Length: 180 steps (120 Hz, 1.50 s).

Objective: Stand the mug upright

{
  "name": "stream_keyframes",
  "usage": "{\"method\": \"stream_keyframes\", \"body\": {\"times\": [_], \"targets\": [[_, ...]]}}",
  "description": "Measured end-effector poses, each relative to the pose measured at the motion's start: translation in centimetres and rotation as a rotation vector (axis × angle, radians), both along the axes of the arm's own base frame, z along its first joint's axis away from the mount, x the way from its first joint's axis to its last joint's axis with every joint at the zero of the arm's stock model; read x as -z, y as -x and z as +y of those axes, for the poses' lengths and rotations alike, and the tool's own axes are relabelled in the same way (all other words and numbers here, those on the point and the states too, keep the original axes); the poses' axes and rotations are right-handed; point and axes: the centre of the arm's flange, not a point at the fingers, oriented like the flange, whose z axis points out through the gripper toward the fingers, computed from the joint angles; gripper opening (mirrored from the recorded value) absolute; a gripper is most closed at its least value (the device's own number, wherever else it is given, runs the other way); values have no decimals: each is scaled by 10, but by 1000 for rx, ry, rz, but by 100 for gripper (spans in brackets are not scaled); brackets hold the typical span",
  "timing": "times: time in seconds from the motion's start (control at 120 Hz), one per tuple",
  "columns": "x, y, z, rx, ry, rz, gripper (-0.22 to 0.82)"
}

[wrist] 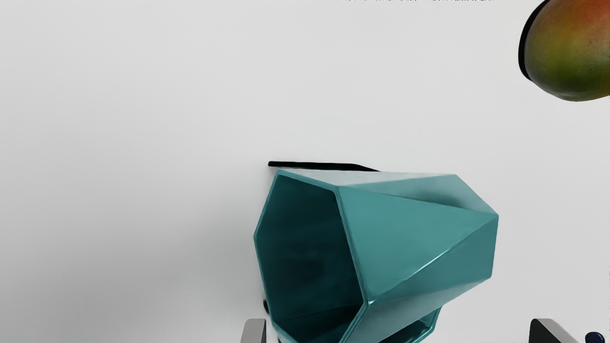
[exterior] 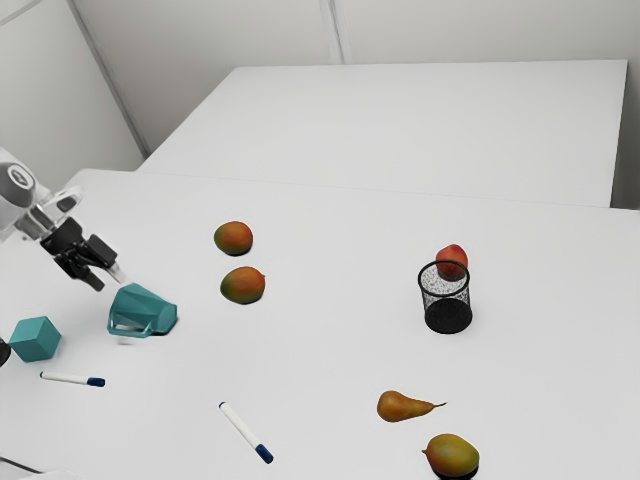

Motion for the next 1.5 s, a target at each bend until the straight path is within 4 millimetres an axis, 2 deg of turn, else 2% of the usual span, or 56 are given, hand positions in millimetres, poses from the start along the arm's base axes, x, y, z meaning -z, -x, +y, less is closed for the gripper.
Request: {"method": "stream_keyframes", "body": {"times": [0.158,0.3,0.442,0.525,0.767,0.933,1.108,1.175,1.383,1.5], "targets": [[17,-6,1,41,67,0,60],[36,-3,-3,63,147,12,60],[41,0,-6,83,200,13,59],[42,2,-8,95,225,14,49],[46,5,-11,121,262,12,10],[39,1,-18,145,262,0,-6],[34,-1,-23,157,253,-8,-11],[24,-3,-29,166,240,-18,-14],[-17,-10,-71,226,131,-56,-16],[-50,-23,-115,314,-5,-75,-17]]}}
